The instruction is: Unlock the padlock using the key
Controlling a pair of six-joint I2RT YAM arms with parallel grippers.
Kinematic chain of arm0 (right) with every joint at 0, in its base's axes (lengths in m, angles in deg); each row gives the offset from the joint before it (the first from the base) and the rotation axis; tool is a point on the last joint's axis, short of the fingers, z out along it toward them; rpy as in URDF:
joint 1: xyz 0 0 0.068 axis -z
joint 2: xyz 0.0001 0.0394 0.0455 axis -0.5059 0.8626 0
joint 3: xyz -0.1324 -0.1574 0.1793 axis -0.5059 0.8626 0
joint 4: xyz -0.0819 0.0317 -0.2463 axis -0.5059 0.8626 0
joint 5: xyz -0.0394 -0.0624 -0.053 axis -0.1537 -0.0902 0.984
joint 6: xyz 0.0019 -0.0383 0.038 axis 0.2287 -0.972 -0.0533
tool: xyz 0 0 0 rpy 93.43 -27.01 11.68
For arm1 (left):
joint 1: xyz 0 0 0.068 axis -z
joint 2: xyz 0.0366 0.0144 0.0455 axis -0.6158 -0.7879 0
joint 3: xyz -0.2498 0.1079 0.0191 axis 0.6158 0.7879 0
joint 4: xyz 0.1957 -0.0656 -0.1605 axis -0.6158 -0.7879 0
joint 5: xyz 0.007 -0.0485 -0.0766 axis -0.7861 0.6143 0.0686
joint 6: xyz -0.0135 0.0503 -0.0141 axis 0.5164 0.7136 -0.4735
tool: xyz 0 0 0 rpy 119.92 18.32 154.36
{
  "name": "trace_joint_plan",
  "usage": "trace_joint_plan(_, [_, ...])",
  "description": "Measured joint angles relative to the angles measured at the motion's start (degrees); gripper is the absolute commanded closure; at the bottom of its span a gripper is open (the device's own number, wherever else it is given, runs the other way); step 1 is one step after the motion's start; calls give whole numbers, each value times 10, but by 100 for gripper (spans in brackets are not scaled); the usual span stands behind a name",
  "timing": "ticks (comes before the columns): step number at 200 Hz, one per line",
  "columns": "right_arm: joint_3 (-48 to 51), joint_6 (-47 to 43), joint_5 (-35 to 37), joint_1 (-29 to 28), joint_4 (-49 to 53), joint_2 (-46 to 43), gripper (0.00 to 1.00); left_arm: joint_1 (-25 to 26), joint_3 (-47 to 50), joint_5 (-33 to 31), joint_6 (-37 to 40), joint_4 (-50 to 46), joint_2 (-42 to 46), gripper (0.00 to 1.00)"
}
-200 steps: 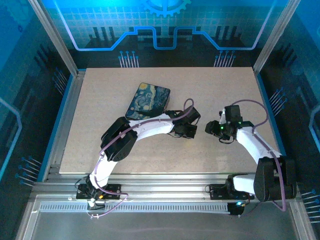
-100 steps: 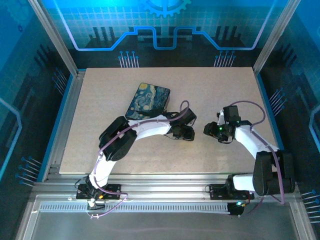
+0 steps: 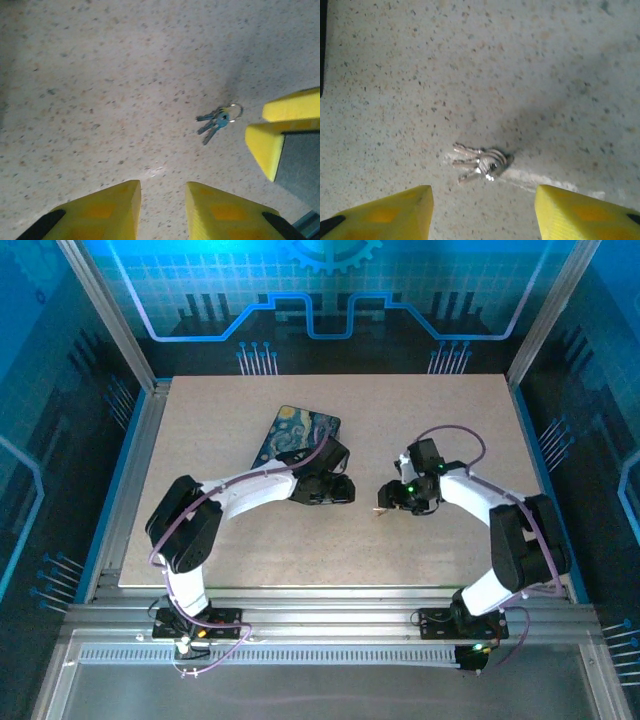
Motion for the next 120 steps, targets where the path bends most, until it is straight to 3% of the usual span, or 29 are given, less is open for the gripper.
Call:
trace_joint_plan(68, [-38,-4,44,-43,21,67,48,-5,5,-3,16,-4,9,70])
trace_joint_plan(120, [-50,16,89,-57,35,82,63,-19,34,-10,26,-3,39,70])
